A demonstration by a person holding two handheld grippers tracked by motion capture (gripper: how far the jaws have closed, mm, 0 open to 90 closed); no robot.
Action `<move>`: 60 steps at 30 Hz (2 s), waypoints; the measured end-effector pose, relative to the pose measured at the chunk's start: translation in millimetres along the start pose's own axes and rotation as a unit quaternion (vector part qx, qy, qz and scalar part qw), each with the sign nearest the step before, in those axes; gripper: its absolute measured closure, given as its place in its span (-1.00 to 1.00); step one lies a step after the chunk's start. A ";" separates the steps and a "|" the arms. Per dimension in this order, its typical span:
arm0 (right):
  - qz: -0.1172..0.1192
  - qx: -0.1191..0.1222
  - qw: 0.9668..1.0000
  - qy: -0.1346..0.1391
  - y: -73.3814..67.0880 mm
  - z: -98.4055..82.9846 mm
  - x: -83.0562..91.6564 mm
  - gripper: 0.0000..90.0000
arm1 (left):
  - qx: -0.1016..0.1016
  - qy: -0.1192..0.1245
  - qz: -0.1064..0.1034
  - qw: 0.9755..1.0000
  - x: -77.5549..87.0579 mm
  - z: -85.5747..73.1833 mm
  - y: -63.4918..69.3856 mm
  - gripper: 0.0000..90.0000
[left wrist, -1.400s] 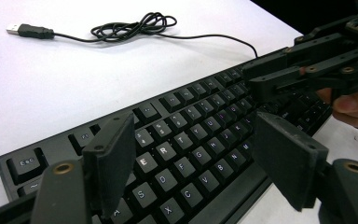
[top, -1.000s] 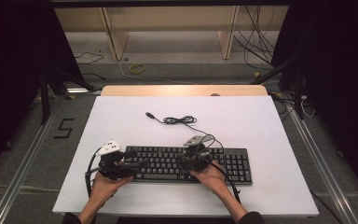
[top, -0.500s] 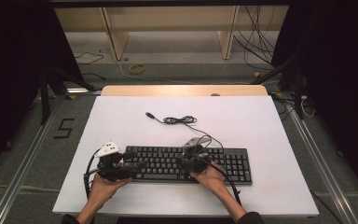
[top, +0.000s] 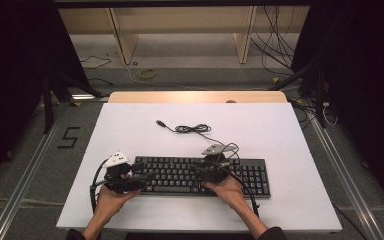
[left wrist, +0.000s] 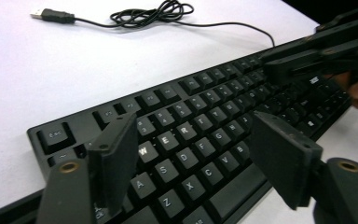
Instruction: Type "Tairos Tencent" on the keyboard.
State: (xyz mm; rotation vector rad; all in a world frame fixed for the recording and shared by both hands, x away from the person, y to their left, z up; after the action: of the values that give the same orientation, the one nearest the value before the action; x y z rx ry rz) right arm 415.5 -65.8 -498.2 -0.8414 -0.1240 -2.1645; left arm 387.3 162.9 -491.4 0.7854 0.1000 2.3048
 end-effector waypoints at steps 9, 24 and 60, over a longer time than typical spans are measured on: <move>0.017 0.000 1.000 0.025 -4.4 0.9 14.9 0.14 | -0.002 -0.026 0.019 0.999 -3.4 -4.3 -5.5 0.28; 0.027 0.006 0.998 0.052 -8.3 -3.9 36.6 -0.18 | -0.035 -0.077 0.041 0.996 -18.0 -9.3 -4.3 0.97; 0.036 0.016 0.998 0.056 -18.3 -16.4 50.7 -0.31 | -0.031 -0.104 0.040 0.993 -28.0 -12.4 -5.2 0.99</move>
State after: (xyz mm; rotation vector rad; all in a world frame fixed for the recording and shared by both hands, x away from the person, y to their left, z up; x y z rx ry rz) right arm 370.3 -91.8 -476.9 -0.6938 -0.0713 -2.1315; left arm 399.6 150.8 -517.3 1.0083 -0.0981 2.2726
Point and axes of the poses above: each handheld gripper's, and its own axes: x roughly backward along the jaws, z roughly out of its top, y roughly to its right, the point moved 6 cm from there along -x, roughly forward along the jaws, and after that the axes turned 1 degree about x, right-handed, at the moved point
